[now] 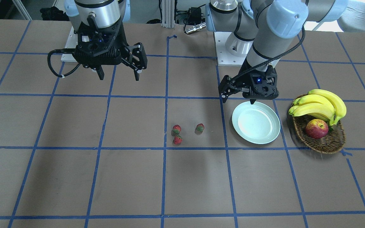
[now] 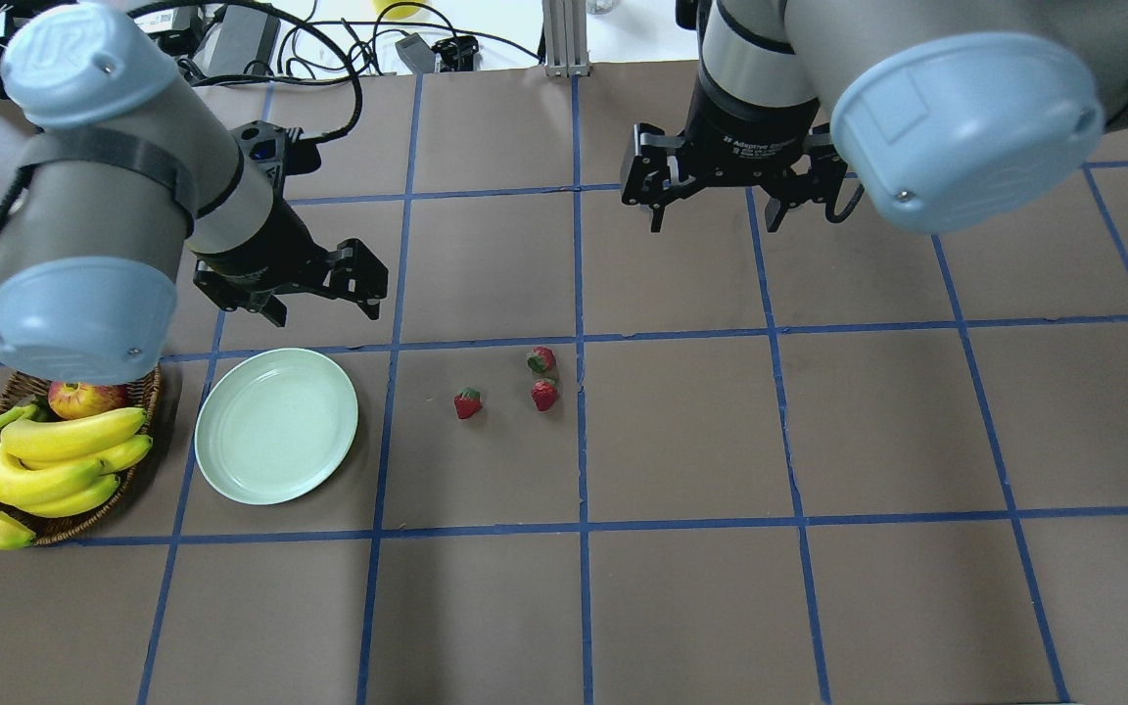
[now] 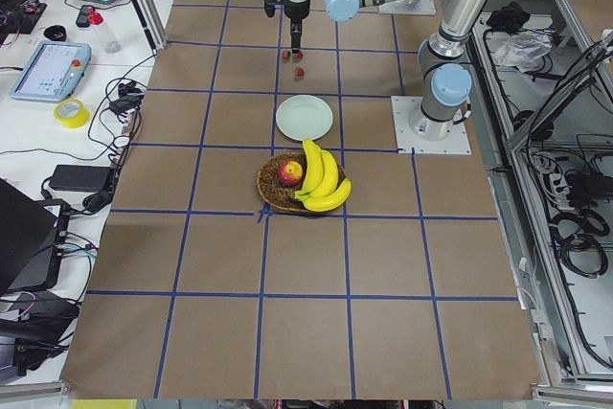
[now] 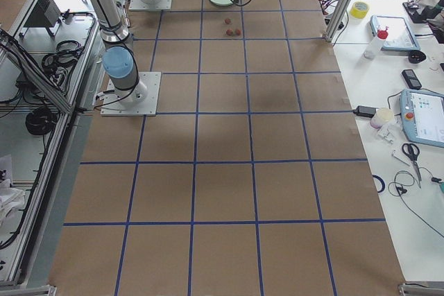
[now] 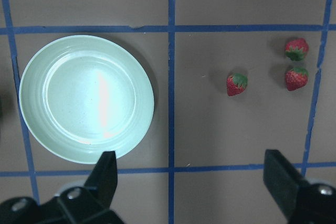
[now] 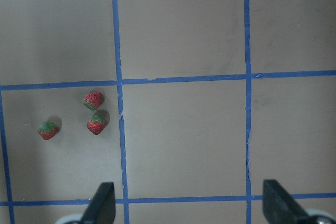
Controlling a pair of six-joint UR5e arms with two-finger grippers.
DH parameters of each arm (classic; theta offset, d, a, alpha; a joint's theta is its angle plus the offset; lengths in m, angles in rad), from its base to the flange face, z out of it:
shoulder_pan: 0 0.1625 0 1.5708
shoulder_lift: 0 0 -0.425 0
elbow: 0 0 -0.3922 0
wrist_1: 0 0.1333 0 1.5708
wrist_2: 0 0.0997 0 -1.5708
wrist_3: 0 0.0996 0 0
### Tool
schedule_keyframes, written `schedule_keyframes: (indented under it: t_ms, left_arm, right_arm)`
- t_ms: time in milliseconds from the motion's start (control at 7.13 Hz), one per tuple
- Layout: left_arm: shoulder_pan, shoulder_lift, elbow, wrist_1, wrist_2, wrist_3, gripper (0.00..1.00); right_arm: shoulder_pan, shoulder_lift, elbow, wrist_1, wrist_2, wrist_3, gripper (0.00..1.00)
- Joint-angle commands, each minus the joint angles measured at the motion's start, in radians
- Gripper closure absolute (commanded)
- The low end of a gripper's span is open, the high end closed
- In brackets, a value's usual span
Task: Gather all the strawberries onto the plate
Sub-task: 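Reach the left gripper to the strawberry nearest the plate and grasp it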
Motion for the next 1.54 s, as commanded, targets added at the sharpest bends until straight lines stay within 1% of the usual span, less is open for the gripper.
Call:
schedule_keyframes:
  t_ms: [0,140,281,421,561,701,842,982,1122,1262,1403]
  left_arm:
    - [-0.063,-0.065,-0.065,0.109,-0.010,-0.060,0.00]
    - [-0.084,-0.106,-0.069,0.180,-0.013,-0.067,0.00]
    - [-0.098,-0.147,-0.086,0.189,-0.010,-0.065,0.00]
    - [-0.109,-0.178,-0.094,0.201,-0.012,-0.067,0.00]
    - [-0.112,-0.207,-0.095,0.203,-0.013,-0.065,0.00]
    - [-0.120,-0.237,-0.097,0.203,-0.012,-0.056,0.00]
    - [-0.121,-0.267,-0.095,0.210,-0.012,-0.059,0.00]
    - [-0.121,-0.301,-0.095,0.265,-0.065,-0.061,0.02]
    - [-0.123,-0.323,-0.095,0.270,-0.078,-0.067,0.04]
    - [-0.125,-0.343,-0.097,0.270,-0.076,-0.068,0.04]
    - [-0.125,-0.352,-0.095,0.270,-0.072,-0.068,0.06]
  right_arm:
    - [-0.005,-0.004,-0.015,-0.055,-0.009,-0.057,0.00]
    - [-0.004,-0.002,-0.015,-0.069,0.007,-0.060,0.00]
    - [-0.007,-0.002,-0.018,-0.064,-0.012,-0.082,0.00]
    - [-0.018,-0.004,-0.023,-0.061,-0.011,-0.114,0.00]
    - [-0.037,-0.004,-0.024,-0.060,-0.012,-0.187,0.00]
    - [-0.110,-0.022,-0.026,-0.058,0.001,-0.291,0.00]
    - [-0.187,-0.054,-0.026,0.000,0.047,-0.338,0.00]
    - [-0.196,-0.074,-0.029,0.044,0.063,-0.344,0.00]
    - [-0.196,-0.082,-0.033,0.110,0.051,-0.268,0.00]
    - [-0.194,-0.102,-0.033,0.155,0.047,-0.152,0.00]
    - [-0.194,-0.105,-0.033,0.148,0.014,-0.130,0.00]
